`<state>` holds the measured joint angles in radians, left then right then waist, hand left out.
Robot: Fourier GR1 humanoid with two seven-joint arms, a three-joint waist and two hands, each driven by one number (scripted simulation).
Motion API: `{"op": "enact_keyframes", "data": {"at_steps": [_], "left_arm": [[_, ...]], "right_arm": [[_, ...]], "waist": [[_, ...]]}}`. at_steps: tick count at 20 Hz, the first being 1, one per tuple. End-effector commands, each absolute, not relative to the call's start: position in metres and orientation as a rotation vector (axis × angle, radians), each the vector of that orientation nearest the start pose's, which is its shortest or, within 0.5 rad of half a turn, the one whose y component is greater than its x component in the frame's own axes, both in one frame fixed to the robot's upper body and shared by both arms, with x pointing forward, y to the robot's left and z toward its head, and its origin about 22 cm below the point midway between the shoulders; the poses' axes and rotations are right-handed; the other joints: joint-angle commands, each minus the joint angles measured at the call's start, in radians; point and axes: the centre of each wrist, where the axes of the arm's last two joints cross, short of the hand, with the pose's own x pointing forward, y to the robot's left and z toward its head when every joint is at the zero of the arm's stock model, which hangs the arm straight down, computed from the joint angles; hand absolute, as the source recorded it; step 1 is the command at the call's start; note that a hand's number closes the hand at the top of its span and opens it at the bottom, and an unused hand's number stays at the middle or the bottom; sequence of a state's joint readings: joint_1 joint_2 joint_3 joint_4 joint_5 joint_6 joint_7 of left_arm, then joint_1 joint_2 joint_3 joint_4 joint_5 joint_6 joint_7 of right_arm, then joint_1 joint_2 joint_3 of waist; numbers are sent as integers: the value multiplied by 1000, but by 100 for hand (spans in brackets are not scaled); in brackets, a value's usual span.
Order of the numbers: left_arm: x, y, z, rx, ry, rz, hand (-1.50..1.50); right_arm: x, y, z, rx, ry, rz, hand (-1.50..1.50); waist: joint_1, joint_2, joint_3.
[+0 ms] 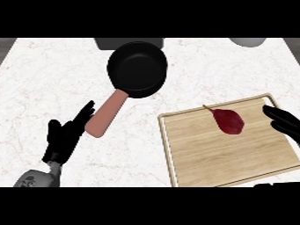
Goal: Pick the pear from the tray and place it in the pot
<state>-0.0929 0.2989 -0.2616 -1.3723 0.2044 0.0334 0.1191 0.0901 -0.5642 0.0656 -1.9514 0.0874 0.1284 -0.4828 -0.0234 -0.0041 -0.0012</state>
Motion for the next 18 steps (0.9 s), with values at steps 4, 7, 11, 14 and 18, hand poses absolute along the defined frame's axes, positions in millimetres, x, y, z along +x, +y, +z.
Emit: {"op": "enact_keyframes", "data": {"at_steps": [4,7,11,14,18], "left_arm": [[249,245,-20,-50,-1282,-267,0],[254,245,-20,-52,-1253,-285,0],[262,245,-19,-71,-1272,-295,0],[253,250,-17,-46,-1273,-270,0],[265,244,-21,-56,-1274,-279,0]], "right_arm": [[214,-279,131,-138,-1932,874,-150],[218,-284,126,-142,-1792,943,-150],[237,-273,111,-209,-1576,1180,-150],[252,-283,110,-237,-1559,1187,-150],[268,-286,63,-241,-1598,1183,-150]], "waist": [[28,4,0],[27,5,1],[42,9,0],[31,4,1],[27,5,2]]}}
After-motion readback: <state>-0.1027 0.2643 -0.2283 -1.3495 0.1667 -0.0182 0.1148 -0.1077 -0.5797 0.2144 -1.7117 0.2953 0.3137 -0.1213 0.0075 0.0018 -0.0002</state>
